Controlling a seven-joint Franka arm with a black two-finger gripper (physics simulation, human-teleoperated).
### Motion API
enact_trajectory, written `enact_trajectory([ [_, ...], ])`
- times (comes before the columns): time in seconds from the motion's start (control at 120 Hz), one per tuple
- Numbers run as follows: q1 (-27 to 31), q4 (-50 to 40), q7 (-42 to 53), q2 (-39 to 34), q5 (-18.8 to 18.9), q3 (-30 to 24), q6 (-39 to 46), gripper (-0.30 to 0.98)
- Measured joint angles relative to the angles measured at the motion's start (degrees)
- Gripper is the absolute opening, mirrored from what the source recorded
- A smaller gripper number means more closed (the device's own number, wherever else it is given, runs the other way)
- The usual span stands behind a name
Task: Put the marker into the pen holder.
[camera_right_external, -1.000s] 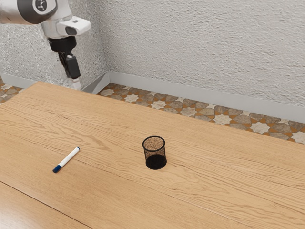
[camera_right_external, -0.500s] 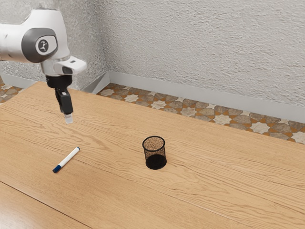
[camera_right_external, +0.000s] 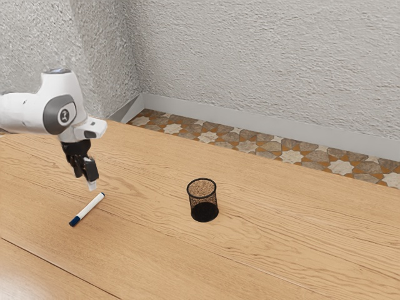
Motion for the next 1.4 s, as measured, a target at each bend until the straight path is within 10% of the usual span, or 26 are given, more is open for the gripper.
enact_trajectory([
  [0.275, 4.0, 0.6, 0.8, 7.7, -3.9, 0.2, 8.8, 0.40],
  [0.833, 4.2, 4.3, 3.6, 17.6, -10.6, -0.1, 17.1, 0.28],
  [1.4, 3.2, 5.3, 5.8, 10.6, -10.1, -1.3, 16.0, -0.08],
])
